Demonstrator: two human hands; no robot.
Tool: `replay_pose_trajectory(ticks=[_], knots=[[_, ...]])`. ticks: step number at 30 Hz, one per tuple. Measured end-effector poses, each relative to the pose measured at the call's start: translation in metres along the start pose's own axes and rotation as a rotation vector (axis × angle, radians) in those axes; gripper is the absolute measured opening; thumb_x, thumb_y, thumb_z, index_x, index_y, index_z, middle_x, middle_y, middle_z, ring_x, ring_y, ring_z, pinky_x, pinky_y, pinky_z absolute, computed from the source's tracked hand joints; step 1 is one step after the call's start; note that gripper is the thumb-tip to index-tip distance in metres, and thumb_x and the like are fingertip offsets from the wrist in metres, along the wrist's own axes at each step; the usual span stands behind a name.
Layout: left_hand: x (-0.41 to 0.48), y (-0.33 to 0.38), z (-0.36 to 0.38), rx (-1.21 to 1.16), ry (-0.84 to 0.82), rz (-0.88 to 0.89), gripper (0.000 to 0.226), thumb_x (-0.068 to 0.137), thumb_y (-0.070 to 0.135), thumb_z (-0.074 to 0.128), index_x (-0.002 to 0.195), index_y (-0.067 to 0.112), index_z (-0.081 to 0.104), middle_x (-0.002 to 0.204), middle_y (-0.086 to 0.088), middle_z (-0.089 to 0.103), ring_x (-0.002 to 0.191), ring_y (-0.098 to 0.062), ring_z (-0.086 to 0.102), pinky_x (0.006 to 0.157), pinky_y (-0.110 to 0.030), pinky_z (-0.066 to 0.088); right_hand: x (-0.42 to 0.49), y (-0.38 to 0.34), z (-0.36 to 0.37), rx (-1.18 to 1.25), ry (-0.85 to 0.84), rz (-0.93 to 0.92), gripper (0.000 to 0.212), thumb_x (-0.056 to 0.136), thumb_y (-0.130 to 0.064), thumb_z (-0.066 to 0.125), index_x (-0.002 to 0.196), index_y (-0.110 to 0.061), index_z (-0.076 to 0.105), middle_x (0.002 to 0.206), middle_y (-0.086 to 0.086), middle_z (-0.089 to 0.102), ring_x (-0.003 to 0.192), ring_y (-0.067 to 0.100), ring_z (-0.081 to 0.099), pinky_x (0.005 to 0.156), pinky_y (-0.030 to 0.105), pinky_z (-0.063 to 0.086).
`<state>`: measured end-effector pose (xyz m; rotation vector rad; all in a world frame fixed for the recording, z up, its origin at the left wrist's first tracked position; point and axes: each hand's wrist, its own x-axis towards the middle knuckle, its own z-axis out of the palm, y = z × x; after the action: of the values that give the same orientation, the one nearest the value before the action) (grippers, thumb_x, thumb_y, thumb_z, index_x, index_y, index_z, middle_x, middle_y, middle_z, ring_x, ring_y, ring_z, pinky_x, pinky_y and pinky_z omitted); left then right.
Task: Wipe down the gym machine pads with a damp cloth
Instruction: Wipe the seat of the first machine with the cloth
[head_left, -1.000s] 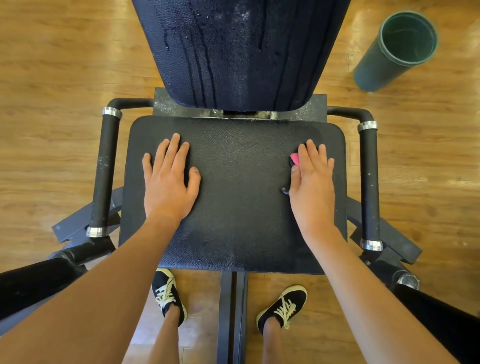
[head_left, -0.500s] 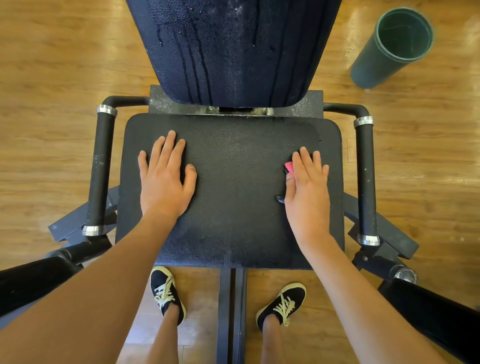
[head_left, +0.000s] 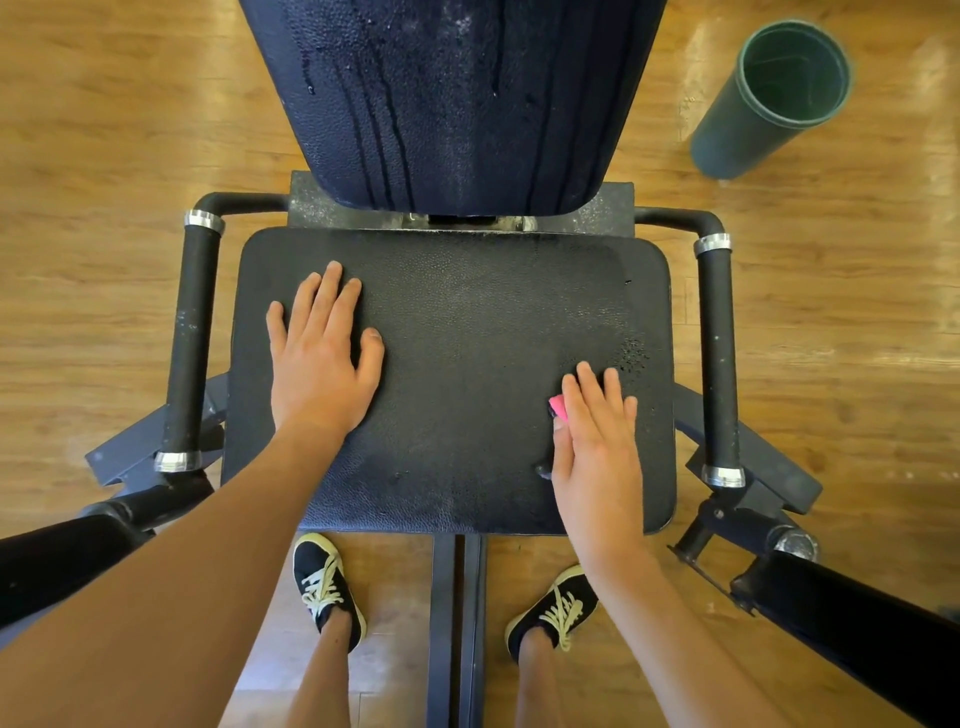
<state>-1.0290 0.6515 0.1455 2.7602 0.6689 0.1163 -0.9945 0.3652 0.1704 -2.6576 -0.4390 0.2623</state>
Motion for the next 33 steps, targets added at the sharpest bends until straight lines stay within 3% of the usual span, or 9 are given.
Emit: replay_pose_trajectory(ticks=[8, 19, 26, 33], knots=[[0.000, 0.002, -0.002, -0.003, -0.001, -0.004, 0.055, 0.103, 0.040, 0.036, 0.153, 0.016, 0.042, 0.168, -0.001, 0.027, 0.156, -0.020, 0.017, 0.126, -0.054, 0.006, 0.046, -0.004, 0.000, -0.004, 0.023, 0.000, 0.046, 0.106, -0.009, 0.048, 0.151, -0.002, 0.047, 0.161, 0.014, 0.038, 0.155, 0.035, 0.021, 0.126, 0.045, 0.004], [-0.001, 0.001, 0.001, -0.012, 0.013, 0.003, 0.055, 0.103, 0.040, 0.036, 0.151, 0.016, 0.043, 0.167, -0.001, 0.028, 0.155, -0.021, 0.018, 0.126, -0.055, 0.007, -0.035, 0.008, 0.006, 0.027, 0.034, -0.044, 0.050, 0.099, -0.002, 0.060, 0.148, -0.003, 0.051, 0.158, 0.013, 0.043, 0.152, 0.034, 0.027, 0.123, 0.054, 0.020], [-0.001, 0.000, 0.001, -0.010, 0.005, 0.003, 0.055, 0.103, 0.041, 0.035, 0.152, 0.017, 0.043, 0.167, -0.001, 0.028, 0.155, -0.020, 0.017, 0.126, -0.054, 0.006, -0.013, 0.000, 0.005, 0.007, 0.012, -0.049, 0.047, 0.099, -0.001, 0.058, 0.145, 0.000, 0.052, 0.159, 0.016, 0.042, 0.153, 0.037, 0.027, 0.124, 0.052, 0.014], [-0.002, 0.001, -0.002, -0.018, 0.004, -0.001, 0.056, 0.103, 0.040, 0.035, 0.152, 0.016, 0.043, 0.167, -0.002, 0.028, 0.155, -0.021, 0.018, 0.126, -0.055, 0.007, -0.033, 0.008, 0.011, 0.003, 0.033, -0.071, 0.053, 0.097, 0.001, 0.060, 0.149, -0.003, 0.049, 0.160, 0.013, 0.041, 0.154, 0.034, 0.025, 0.124, 0.053, 0.018]])
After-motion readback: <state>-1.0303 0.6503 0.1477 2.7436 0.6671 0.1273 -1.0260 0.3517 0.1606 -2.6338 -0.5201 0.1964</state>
